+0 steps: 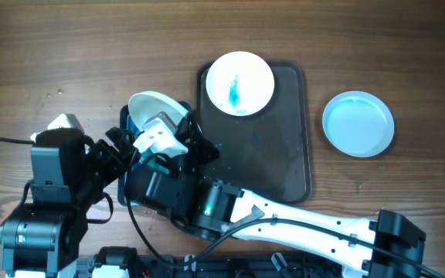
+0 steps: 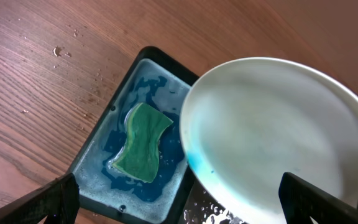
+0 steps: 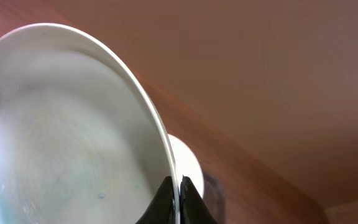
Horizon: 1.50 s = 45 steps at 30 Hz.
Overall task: Clean dirty plates on tray and stack at the side
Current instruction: 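Lift the plate with the right gripper and tilt it over the basin, then carry the plate right and stack it on the plate beside the tray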
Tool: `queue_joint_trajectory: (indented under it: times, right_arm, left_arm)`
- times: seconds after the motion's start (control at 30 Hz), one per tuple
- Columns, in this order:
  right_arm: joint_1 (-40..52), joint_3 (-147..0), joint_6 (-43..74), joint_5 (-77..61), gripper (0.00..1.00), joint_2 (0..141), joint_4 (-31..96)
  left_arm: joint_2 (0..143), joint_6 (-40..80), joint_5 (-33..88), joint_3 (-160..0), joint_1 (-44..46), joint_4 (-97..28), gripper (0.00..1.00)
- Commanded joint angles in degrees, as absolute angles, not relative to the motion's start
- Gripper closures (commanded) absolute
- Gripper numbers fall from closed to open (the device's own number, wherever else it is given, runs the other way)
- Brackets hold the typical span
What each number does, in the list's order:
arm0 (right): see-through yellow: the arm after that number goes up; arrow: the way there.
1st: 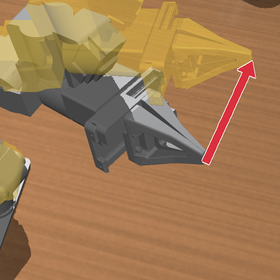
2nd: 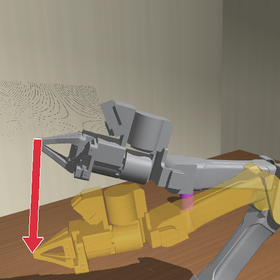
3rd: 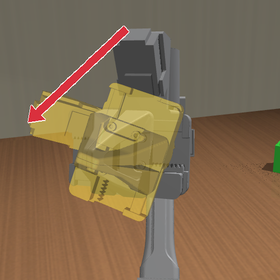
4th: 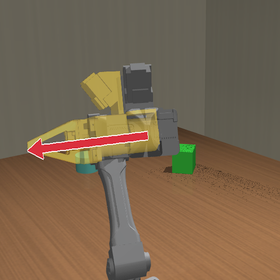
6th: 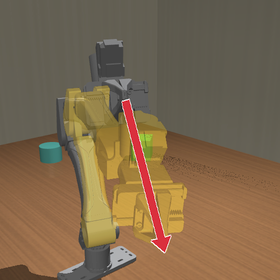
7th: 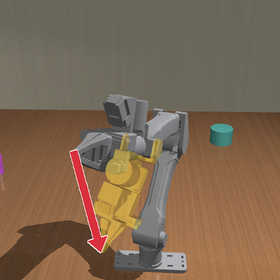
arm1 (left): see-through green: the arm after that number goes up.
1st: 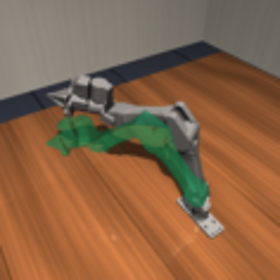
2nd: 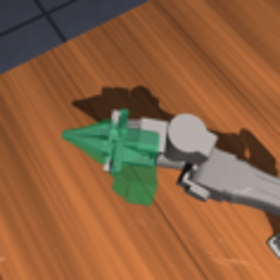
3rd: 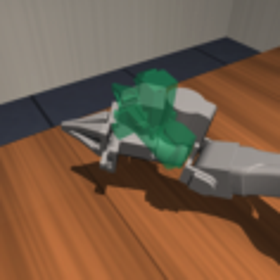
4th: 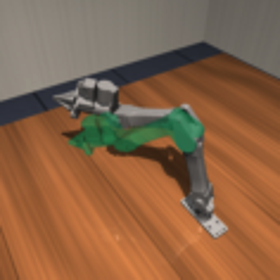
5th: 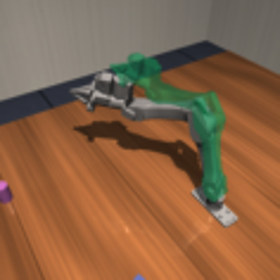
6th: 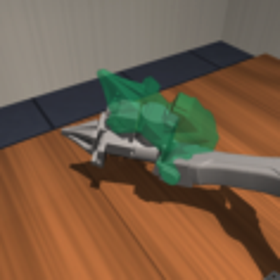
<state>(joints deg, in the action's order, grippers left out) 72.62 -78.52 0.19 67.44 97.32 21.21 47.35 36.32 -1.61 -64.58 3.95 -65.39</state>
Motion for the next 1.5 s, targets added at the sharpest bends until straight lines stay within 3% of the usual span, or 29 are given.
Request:
queue_joint_trajectory:
  times: [0.0, 0.07, 0.17, 0.73, 0.93, 1.2, 1.33, 1.47]
  right_arm:
    - [72.75, -79.48, -4.25, 67.75, 0.96, 96.97, 19.84]
    - [71.92, -79.44, -4.58, 70.37, 0.96, 96.99, 19.35]
    - [71.83, -79.44, -1.96, 62.54, 0.96, 96.97, 18.57]
    - [70.67, -79.24, 0.47, 69.71, 0.96, 97.30, 18.65]
    - [70.22, -79.22, 6.09, 63.96, 0.96, 97.30, 19.57]
    - [64.03, -79.22, 28.91, 44.99, 0.96, 97.30, 29.74]
    - [57.82, -79.24, 32.12, 35.05, 0.96, 95.90, 33.63]
    - [42.61, -79.24, 33.58, 14.37, 0.96, 87.02, 41.30]
  left_arm:
    - [47.31, 36.29, -0.93, -65.12, 3.57, -65.30, 0.00]
    - [47.31, 36.29, -0.91, -65.12, 3.57, -65.30, 0.00]
    - [47.31, 36.29, -0.91, -65.12, 3.57, -65.28, 0.00]
    - [47.31, 36.29, -0.91, -65.12, 3.57, -65.30, 0.00]
    - [47.31, 36.29, -0.91, -65.12, 3.57, -65.30, 0.00]
    - [47.31, 36.29, -0.91, -65.12, 3.57, -65.30, 0.00]
    - [47.31, 36.29, -0.91, -65.12, 3.57, -65.30, 0.00]
    - [47.31, 36.29, -0.91, -65.12, 3.57, -65.30, 0.00]
